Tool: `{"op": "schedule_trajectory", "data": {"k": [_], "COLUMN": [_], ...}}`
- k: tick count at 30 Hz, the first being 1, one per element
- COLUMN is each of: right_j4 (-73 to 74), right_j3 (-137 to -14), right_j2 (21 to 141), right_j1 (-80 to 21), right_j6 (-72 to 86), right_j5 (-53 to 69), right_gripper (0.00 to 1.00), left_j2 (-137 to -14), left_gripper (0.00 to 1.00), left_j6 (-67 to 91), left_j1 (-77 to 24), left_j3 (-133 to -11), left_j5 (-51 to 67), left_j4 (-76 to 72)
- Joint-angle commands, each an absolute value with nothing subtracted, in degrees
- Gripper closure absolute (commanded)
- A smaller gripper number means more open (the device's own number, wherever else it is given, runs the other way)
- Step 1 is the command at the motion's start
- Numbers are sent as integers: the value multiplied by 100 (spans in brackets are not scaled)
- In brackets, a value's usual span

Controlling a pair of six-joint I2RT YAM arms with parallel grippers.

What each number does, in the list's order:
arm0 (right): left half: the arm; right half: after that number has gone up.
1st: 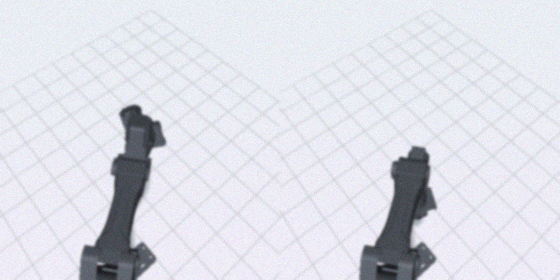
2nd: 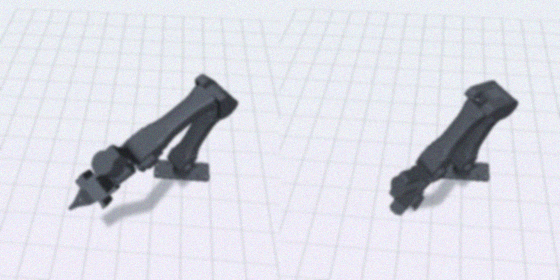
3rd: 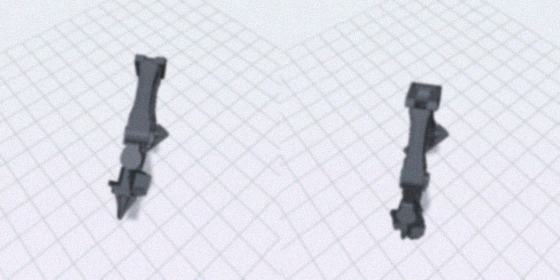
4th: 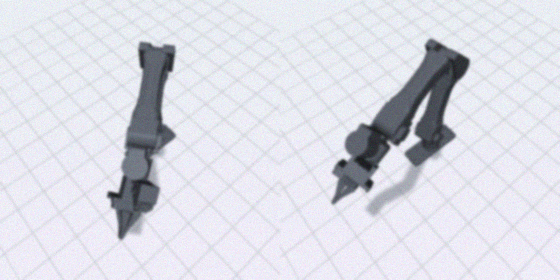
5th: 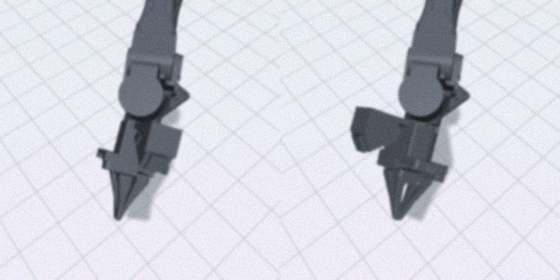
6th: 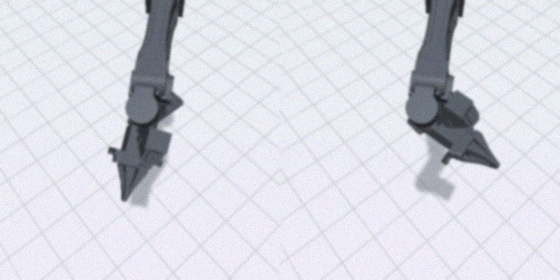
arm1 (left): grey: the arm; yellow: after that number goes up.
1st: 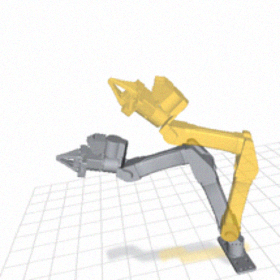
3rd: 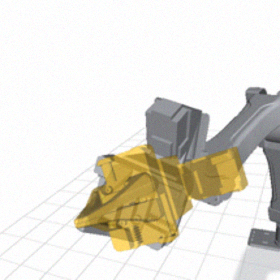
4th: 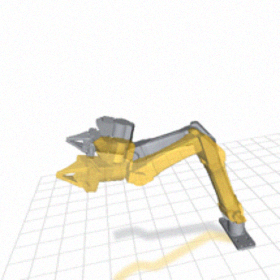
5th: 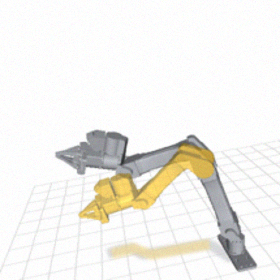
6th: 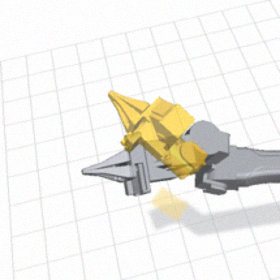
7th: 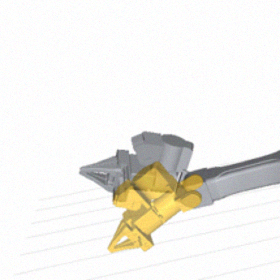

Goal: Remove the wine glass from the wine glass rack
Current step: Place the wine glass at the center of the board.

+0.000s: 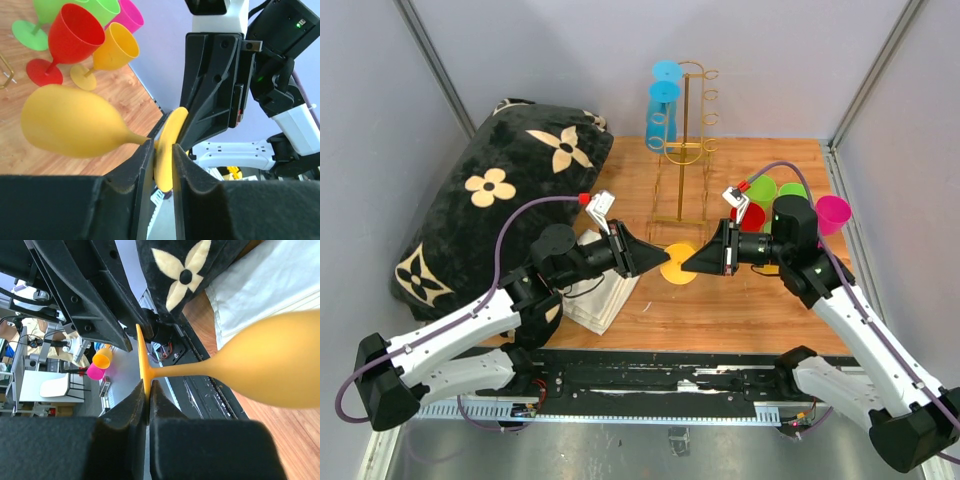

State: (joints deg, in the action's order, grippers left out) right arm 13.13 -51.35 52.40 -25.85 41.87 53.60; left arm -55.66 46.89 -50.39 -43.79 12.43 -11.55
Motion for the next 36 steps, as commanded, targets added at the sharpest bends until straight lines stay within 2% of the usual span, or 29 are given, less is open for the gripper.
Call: {"op": "schedule_trajectory", "data": {"k": [1, 4, 7, 12, 13, 14, 17, 20, 23, 26, 29, 32, 34, 36], "right_j4": [1089, 993, 914, 853, 857, 981, 1595, 2263, 2902, 3496, 3749, 3539, 3209, 3137], "right_j3": [-5300, -5254, -5217, -5198, -5209, -5259, -5604, -5969, -6298, -6523, -6580, -6421, -6227, -6172], "right_j2": [5135, 5032, 4969, 4869, 4826, 4788, 4641, 4457, 4323, 4367, 4625, 4932, 5166, 5404], "right_j1": [-2662, -2671, -2680, -2702, -2702, -2705, -2700, -2698, -2694, -2630, -2404, -2261, -2266, -2269], "right_j6": [4087, 4078, 4071, 4057, 4007, 3896, 3358, 2771, 2376, 2334, 2357, 2623, 2827, 2936], "right_j5": [5273, 5239, 5246, 5211, 5181, 5117, 4497, 3511, 2208, 1297, 1986, 3415, 4625, 5320], "right_gripper": [99, 99, 99, 98, 93, 84, 60, 40, 33, 30, 30, 28, 29, 29], "left_j2": [-5500, -5630, -5750, -5835, -5822, -5800, -5713, -5598, -5383, -5066, -4766, -4566, -4483, -4391], "left_gripper": [71, 67, 68, 93, 97, 99, 99, 99, 99, 99, 99, 99, 100, 100], "left_j6": [4632, 4743, 4841, 4854, 4813, 4769, 4431, 3716, 2699, 1727, 798, -17, -358, -584], "left_j1": [-5089, -5098, -5135, -5209, -5224, -5241, -5334, -5610, -6171, -6827, -7330, -7400, -7400, -7396], "left_j3": [-4317, -4305, -4282, -4267, -4271, -4262, -4233, -4223, -4142, -3807, -3344, -3072, -2998, -2944], "left_j5": [1562, 1969, 2193, 2369, 2346, 2318, 2319, 2262, 1780, 1365, 1551, 2037, 2045, 1962], "left_j4": [-1197, -1247, -1471, -1791, -1784, -1783, -1699, -1352, -849, -824, -1155, -1245, -1192, -1142]}}
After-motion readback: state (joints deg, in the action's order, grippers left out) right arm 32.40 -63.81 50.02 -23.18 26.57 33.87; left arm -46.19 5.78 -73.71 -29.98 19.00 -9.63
